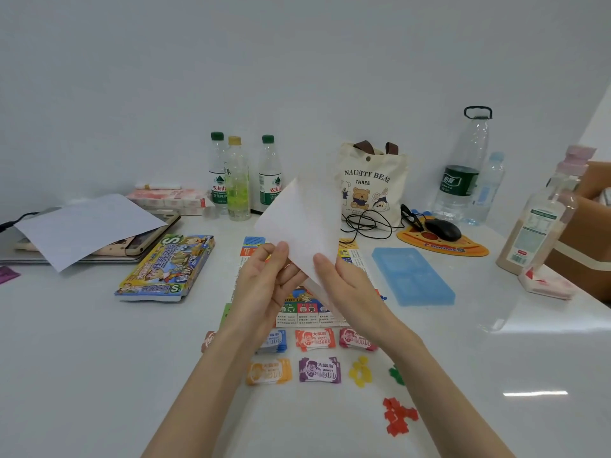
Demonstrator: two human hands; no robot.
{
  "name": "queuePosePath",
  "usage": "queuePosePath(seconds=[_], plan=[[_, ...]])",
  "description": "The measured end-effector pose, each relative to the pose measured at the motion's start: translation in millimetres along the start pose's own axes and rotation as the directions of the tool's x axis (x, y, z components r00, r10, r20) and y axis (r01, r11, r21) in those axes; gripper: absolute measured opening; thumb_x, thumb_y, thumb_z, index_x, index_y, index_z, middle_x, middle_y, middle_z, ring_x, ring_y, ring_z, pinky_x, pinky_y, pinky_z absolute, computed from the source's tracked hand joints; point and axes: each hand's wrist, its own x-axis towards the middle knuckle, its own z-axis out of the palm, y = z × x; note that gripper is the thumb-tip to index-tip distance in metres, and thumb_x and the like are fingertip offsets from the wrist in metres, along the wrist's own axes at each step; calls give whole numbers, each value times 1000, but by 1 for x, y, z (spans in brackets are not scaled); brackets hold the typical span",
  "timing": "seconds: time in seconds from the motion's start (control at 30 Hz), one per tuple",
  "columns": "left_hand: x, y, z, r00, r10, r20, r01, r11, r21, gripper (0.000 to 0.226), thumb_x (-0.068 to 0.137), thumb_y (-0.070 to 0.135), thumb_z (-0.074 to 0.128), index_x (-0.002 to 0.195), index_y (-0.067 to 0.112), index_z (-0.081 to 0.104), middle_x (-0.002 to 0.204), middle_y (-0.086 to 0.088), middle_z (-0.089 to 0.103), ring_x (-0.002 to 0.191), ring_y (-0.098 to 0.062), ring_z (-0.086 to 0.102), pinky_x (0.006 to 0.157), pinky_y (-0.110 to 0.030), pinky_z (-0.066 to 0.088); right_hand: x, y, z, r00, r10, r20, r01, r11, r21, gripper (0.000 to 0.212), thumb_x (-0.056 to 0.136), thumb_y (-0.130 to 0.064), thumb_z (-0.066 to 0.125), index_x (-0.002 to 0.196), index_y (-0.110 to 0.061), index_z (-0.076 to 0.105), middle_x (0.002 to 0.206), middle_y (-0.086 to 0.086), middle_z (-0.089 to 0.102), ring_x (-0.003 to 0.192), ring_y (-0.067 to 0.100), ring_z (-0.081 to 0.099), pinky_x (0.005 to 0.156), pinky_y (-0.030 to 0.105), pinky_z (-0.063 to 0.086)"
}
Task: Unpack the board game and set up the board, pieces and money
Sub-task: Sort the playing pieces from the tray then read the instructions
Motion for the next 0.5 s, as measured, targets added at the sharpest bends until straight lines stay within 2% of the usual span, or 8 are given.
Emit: queuePosePath(seconds=[0.1,0.17,0.23,0.3,0.4,0.47,0.5], plan=[[0,0,1,1000,14,1,-14,1000,10,10,98,16,47,99,6,50,97,-10,73,86,-17,71,79,-29,59,1,1,-3,997,49,-54,-46,997,64,44,103,-36,37,70,-14,56,62,-6,53,56,9,46,54,21,35],[1,1,-1,998,49,-26,-48,999,24,10,98,15,47,89,11,49,88,-4,74,77,-14,71,72,-26,60,4,3,-9,985,71,-156,-64,997,52,39,102,-35,39,71,-14,50,63,-2,47,56,10,41,51,21,31],[4,4,-4,992,102,-75,-97,993,69,12,99,16,47,87,13,50,82,0,73,72,-10,70,66,-23,58,8,7,-19,961,85,-264,-82,996,22,34,102,-35,41,76,-13,47,66,2,42,59,12,39,52,24,29],[7,8,-8,979,166,-116,-144,974,173,11,99,17,48,89,14,51,79,4,72,69,-7,67,63,-21,56,10,8,-30,926,70,-372,-70,997,14,35,101,-33,42,72,-14,44,61,-3,40,54,6,38,50,22,29],[15,13,-17,949,274,-154,-204,909,364,9,99,22,49,94,16,53,87,5,67,76,-4,62,71,-23,53,9,5,-49,867,-5,-498,14,1000,15,36,102,-29,43,67,-22,46,56,-12,42,48,-1,38,47,13,29],[23,19,-24,927,319,-198,-191,854,483,11,99,27,48,99,17,52,89,2,59,75,-5,56,70,-24,47,10,5,-61,842,-63,-536,78,997,5,28,101,-29,45,76,-26,56,67,-13,51,61,-4,45,56,12,36],[27,22,-28,918,329,-223,-170,833,527,10,100,29,48,100,20,51,84,2,55,71,-6,52,68,-24,43,12,8,-66,829,-91,-551,95,995,-22,22,100,-29,48,83,-29,62,77,-12,57,76,0,52,66,16,40]])
